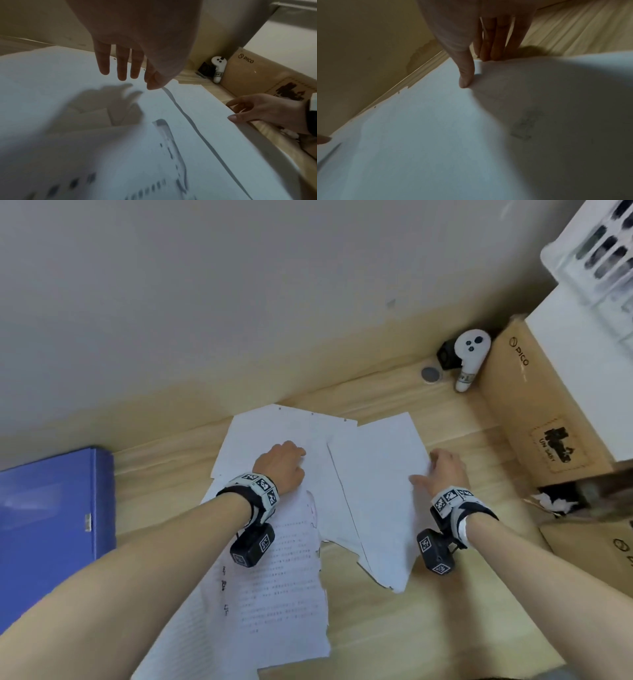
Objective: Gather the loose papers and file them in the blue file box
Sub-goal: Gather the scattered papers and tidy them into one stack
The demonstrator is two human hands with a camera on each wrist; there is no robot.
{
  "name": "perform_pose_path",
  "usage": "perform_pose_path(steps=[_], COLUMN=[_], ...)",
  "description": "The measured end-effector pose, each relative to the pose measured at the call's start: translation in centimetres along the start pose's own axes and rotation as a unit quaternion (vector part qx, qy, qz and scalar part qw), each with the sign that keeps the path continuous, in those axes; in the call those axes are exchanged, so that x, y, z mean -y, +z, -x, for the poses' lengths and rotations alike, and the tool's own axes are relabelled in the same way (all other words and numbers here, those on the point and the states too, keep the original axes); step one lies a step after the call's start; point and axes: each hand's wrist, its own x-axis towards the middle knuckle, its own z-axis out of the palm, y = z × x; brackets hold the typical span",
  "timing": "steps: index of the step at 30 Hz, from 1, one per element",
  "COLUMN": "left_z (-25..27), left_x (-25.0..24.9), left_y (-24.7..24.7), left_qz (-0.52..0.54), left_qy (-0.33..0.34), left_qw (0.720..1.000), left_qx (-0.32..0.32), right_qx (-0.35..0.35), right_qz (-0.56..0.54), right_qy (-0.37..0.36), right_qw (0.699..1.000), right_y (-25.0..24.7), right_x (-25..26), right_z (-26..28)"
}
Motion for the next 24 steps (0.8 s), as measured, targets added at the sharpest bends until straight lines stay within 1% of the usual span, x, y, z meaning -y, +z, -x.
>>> perform_pose_path(steps=[2,4,7,10,13,16,18,22,24], left_z=[-2.1,-4.2,-6.7,-8.4,-9.3,-9.5,-9.6,-10.0,-10.3], left_x=[-0.7,-1.0,-1.3,-1.5,-1.7,-1.7,-1.7,-1.2,-0.8], left_y=[-0.4,-0.7,-1.4,-2.1,-2.6,-3.0,-3.4,-4.5,-4.6], left_qz=[-0.019,-0.049,-0.106,-0.147,-0.180,-0.180,-0.166,-0.140,-0.129], left_qy=[0.012,0.024,0.017,0.014,0.021,0.019,0.008,0.010,0.015], left_qw=[1.000,0.998,0.994,0.989,0.983,0.983,0.986,0.989,0.990], left_qx=[0.000,-0.012,-0.022,-0.007,0.004,-0.002,0.005,0.048,0.046], right_qx=[0.013,0.019,0.000,-0.023,0.001,0.023,0.017,0.026,0.051], right_qz=[-0.040,-0.045,-0.029,0.009,0.021,0.007,-0.009,-0.086,-0.060], right_qy=[0.014,0.015,0.014,0.029,0.030,0.023,-0.002,-0.097,-0.129], right_qw=[0.999,0.999,0.999,0.999,0.999,0.999,1.000,0.991,0.989], right_y=[0.2,0.3,0.4,0.0,-0.1,-0.2,-0.2,0.3,0.7], right_x=[-0.7,-1.3,-1.8,-2.1,-2.4,-2.7,-2.7,-2.1,-1.4], right_z=[-0.6,-0.9,-0.5,0.3,0.4,0.4,0.6,1.3,1.8])
